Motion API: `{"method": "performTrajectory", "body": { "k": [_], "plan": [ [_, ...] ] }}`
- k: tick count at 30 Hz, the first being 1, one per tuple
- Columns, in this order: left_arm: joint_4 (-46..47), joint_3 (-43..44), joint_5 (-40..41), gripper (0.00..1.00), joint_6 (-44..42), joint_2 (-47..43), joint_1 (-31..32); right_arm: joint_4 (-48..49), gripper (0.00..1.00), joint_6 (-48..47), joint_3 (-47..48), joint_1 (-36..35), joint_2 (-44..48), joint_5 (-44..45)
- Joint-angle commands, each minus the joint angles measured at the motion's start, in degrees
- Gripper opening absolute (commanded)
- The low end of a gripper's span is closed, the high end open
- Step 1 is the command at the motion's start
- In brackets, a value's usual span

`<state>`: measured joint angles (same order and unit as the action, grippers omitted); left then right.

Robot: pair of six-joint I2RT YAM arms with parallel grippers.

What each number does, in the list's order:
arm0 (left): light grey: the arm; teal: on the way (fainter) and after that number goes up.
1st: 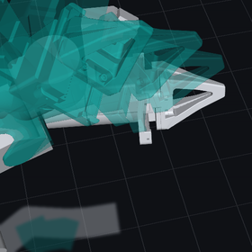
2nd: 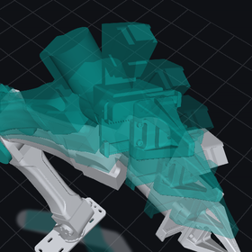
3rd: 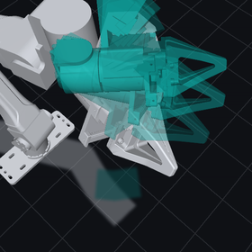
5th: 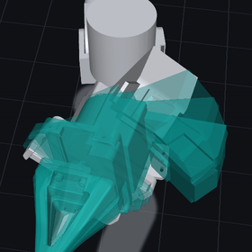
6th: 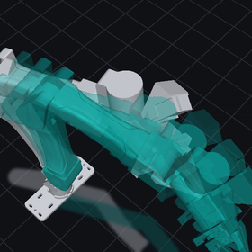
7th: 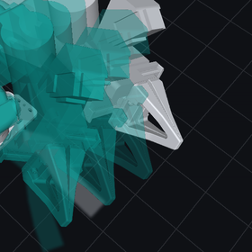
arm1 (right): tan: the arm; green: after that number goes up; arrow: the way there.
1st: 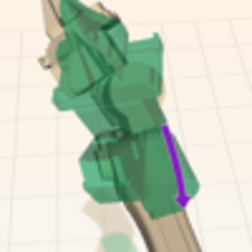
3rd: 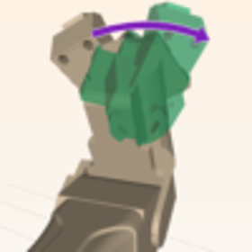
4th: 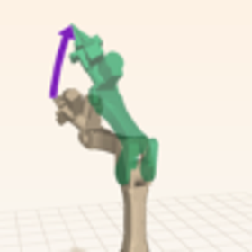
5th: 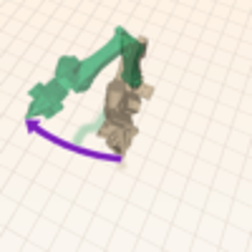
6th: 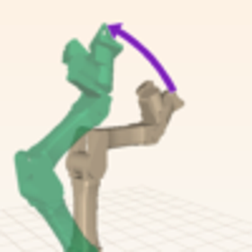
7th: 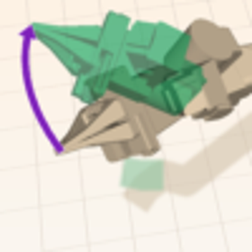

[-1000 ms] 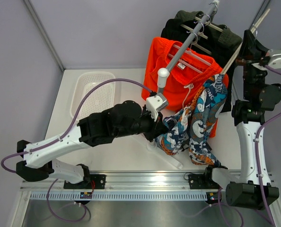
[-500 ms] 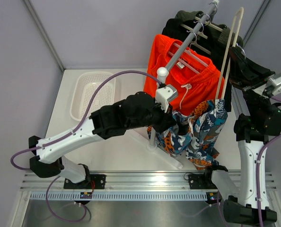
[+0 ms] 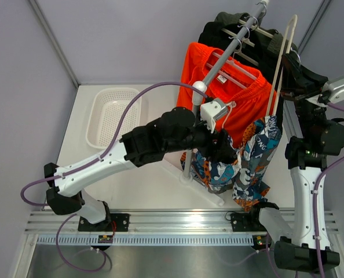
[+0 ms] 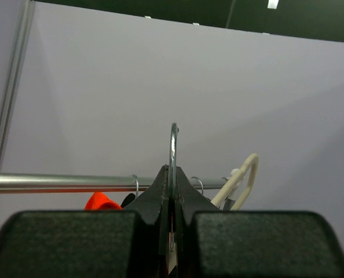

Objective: Remove the shorts from the hanger

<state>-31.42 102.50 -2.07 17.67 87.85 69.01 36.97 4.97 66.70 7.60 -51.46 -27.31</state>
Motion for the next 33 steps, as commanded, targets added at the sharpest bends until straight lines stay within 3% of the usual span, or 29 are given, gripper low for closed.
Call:
{"method": "performTrajectory", "body": {
  "k": [1,2,9,23,24,29,33],
  "plan": [
    [9.86,-4.22,-3.21,0.72,-4.21,-6.27,2.08,-0.23,0.00,-1.98,1.33,-0.21,-0.13,4.02],
    [10.76,-6.50,-2.25,0.80,-5.53,-7.25,2.79,-0.41,0.00,-2.07,1.50,-0.21,-0.22,4.11],
    [13.40,-8.20,1.00,0.92,-9.32,-9.20,7.01,-2.60,0.00,-1.37,2.30,-0.21,-0.48,4.11],
    [10.42,8.58,26.67,0.91,-4.15,11.28,12.55,-7.61,0.00,3.28,4.14,-0.21,1.36,5.42],
    [9.80,9.81,27.28,0.89,-3.79,12.42,12.64,-7.79,0.00,3.46,4.14,-0.21,1.36,5.34],
    [7.69,11.94,29.58,0.34,-1.85,14.46,12.64,-8.32,0.00,3.20,3.97,-0.21,1.80,5.60],
    [9.62,4.75,26.42,0.26,-1.76,10.15,13.25,-9.02,0.00,1.45,4.23,-0.21,1.89,6.56]
  ]
}}
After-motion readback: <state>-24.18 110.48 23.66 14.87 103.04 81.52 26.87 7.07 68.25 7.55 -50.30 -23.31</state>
